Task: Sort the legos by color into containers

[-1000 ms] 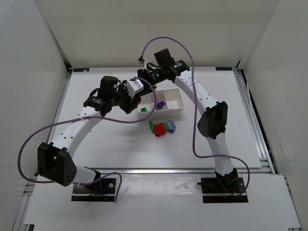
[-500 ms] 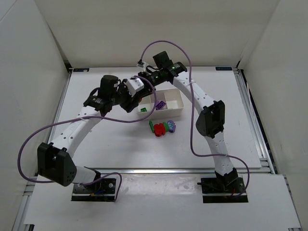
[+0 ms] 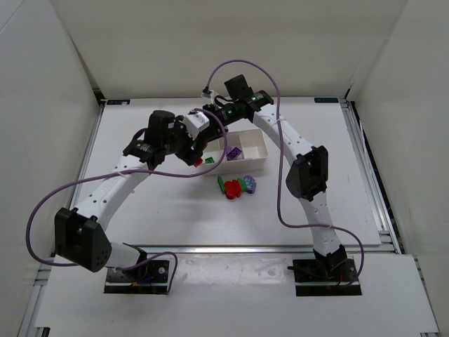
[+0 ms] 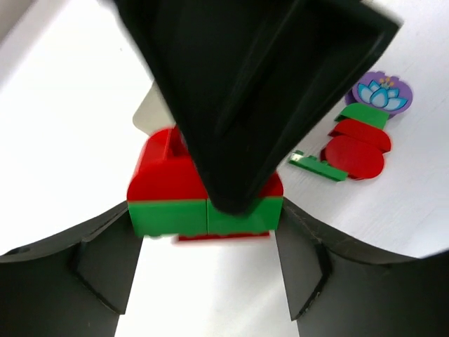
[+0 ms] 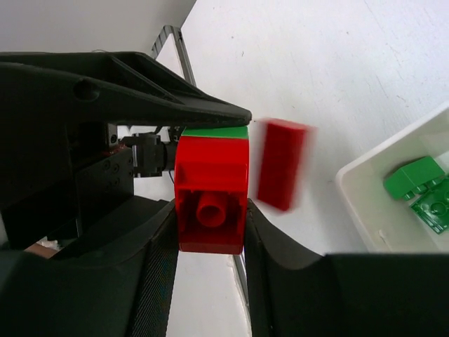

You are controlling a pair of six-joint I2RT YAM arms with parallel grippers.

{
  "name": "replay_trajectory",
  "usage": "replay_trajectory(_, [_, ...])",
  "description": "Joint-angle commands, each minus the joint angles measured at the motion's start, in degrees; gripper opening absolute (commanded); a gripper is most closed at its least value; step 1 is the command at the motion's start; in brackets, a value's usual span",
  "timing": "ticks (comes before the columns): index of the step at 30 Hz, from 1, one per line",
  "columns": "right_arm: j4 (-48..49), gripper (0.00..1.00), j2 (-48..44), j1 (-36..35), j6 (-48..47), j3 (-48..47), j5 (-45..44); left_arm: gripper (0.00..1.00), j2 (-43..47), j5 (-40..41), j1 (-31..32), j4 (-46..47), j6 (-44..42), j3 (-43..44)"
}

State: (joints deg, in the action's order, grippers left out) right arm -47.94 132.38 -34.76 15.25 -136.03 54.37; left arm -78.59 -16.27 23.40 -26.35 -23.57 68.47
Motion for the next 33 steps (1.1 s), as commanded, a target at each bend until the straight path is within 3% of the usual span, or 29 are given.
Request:
replay_trajectory(1, [3.73,0.00,-3.00,2.15,1.27,-0.03,1.26,0.82,1.24,0.88,0.33,-2.39,8.07,2.02])
replay_trajectory(3, [4.79,0.00,-3.35,3.55,2.42,0.23,1.62,0.88,2.46,0.63,0.33,-3.09,10.38,1.85])
replay_trajectory(4, [5.14,0.00,-3.70,4.00,2.94,0.32,1.62,0.99,3.08,-0.50,0.42,-3.44,10.13,1.15])
replay_trajectory(8, [6.54,0.00,-4.05,5.49,4.44,0.41,1.88,1.00,6.34,-2.89,0.77,-2.22,9.60,-1.84])
replay_trajectory(12, [6.02,0.00,-5.19,6.72,3.83,3.03,3.11,0.99,7.57,2.01,0.42,-4.67,14.85,-0.70])
replay_trajectory(17, [5.58,0.00,-7.22,9.71,2.33,7.79,4.95,0.99,8.45,-1.57,-5.28,-7.04,22.92,-2.37])
replay_trajectory(20, [3.48,0.00,-7.66,11.64,-1.43,7.10,4.35,0.99,3.91,-5.69,-10.20,-12.47,25.76,-0.54])
replay_trajectory(23, [-1.18,0.00,-9.06,13.05,-7.15,7.52,1.10,0.93,0.37,0.60,-12.58,-23.46,29.79,2.11])
replay_trajectory(26, [-2.15,0.00,-11.43,15.33,-9.00,10.34,-0.14,0.90,1.86,5.53,-15.05,-26.36,30.60,-1.40])
replay_trajectory(33, [-3.47,0.00,-15.13,20.61,-10.76,14.12,-1.46,0.88,-0.68,14.24,-14.61,-34.20,22.45,-2.38])
